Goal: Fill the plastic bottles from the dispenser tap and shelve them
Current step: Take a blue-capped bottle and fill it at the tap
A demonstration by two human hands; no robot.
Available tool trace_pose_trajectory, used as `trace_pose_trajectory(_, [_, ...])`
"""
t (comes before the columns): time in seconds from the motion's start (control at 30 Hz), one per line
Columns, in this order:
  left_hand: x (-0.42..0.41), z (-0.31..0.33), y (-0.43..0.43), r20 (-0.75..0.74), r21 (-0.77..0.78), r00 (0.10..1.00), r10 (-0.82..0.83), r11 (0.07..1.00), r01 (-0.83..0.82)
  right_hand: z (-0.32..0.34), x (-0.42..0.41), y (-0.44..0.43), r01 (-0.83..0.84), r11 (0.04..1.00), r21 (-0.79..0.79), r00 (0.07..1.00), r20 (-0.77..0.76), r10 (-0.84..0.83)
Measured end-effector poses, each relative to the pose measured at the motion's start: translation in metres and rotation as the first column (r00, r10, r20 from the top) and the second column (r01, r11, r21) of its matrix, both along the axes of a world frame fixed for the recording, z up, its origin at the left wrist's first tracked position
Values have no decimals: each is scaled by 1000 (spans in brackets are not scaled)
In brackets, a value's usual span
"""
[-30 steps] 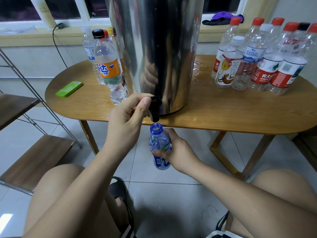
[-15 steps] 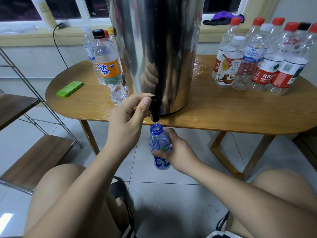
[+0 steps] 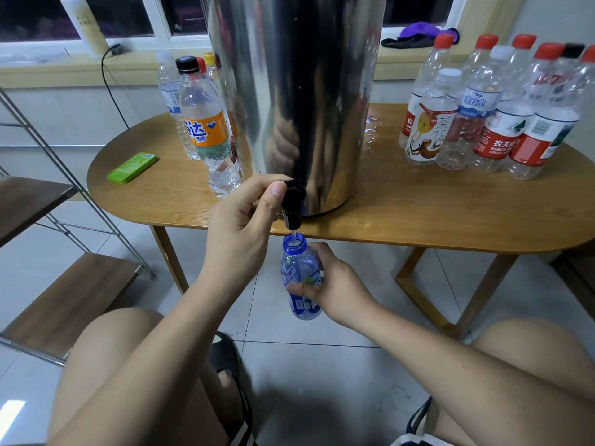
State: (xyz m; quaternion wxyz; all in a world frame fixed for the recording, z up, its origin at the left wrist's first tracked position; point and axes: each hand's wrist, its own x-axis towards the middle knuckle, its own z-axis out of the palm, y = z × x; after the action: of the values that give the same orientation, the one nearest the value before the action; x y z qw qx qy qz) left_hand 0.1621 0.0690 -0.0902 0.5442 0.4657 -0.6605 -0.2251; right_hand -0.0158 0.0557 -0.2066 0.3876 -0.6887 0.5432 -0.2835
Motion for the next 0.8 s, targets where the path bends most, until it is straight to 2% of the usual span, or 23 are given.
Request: trace_pose_trajectory(0.8, [1, 0, 2, 17, -12, 1000, -8, 1000, 8, 0, -1, 0, 3, 1000, 7, 1000, -14, -3])
